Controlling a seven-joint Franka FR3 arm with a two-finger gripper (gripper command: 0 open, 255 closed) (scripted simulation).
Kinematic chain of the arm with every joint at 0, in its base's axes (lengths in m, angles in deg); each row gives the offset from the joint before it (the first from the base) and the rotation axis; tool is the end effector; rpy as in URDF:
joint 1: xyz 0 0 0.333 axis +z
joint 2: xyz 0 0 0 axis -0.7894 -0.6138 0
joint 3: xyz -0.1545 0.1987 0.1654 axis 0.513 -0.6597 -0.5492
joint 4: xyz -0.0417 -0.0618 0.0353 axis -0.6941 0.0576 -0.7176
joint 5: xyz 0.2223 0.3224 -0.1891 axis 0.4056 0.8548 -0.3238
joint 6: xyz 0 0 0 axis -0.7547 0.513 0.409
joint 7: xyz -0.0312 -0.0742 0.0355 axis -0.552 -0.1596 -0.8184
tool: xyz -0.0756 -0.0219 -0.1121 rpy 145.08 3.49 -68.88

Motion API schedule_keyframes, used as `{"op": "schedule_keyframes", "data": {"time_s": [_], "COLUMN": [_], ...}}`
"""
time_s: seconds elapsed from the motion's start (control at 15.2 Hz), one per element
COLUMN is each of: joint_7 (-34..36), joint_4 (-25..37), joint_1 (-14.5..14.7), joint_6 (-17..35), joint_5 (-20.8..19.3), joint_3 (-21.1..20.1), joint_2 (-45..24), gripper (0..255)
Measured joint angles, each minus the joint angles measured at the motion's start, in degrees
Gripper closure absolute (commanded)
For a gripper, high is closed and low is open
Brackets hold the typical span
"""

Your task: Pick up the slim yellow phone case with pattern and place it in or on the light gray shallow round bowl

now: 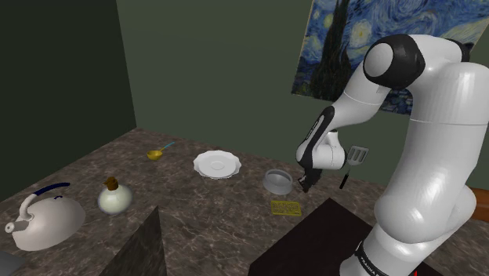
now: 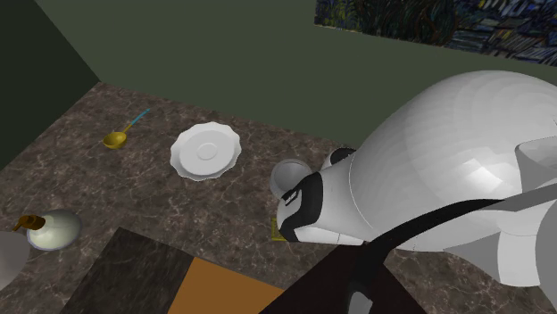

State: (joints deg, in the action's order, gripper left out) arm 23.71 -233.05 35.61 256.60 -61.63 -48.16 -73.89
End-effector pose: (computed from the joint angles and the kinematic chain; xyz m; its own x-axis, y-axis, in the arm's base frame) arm 0.3519 -0.2148 0.0574 0.9735 -0.2268 0.0292 -0.2277 -0.9732 0.0327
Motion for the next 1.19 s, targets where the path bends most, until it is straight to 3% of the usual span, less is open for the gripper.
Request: {"op": "schedule_keyframes", "data": {"time_s": [0.07, 0.13, 0.26, 0.33, 0.46, 0.53, 0.66, 1.19], "joint_7": [0.0, -2.9, -21.2, -30.3, -46.6, -51.8, -55.8, -57.1], "joint_4": [0.0, 2.1, 9.6, 14.1, 24.5, 27.5, 29.7, 29.9], "joint_1": [0.0, -4.9, -17.9, -21.8, -26.4, -27.3, -27.9, -27.5], "joint_6": [0.0, -1.9, -10.2, -16.0, -28.2, -32.5, -35.0, -32.1], "joint_5": [0.0, 0.7, -0.4, -2.1, -6.6, -8.2, -9.5, -10.2], "joint_3": [0.0, -4.3, -14.5, -18.0, -22.6, -23.8, -24.6, -24.6], "joint_2": [0.0, -1.2, -6.1, -8.6, -16.1, -18.2, -20.4, -23.3], "gripper": [0, 0, 0, 0, 0, 0, 0, 0]}}
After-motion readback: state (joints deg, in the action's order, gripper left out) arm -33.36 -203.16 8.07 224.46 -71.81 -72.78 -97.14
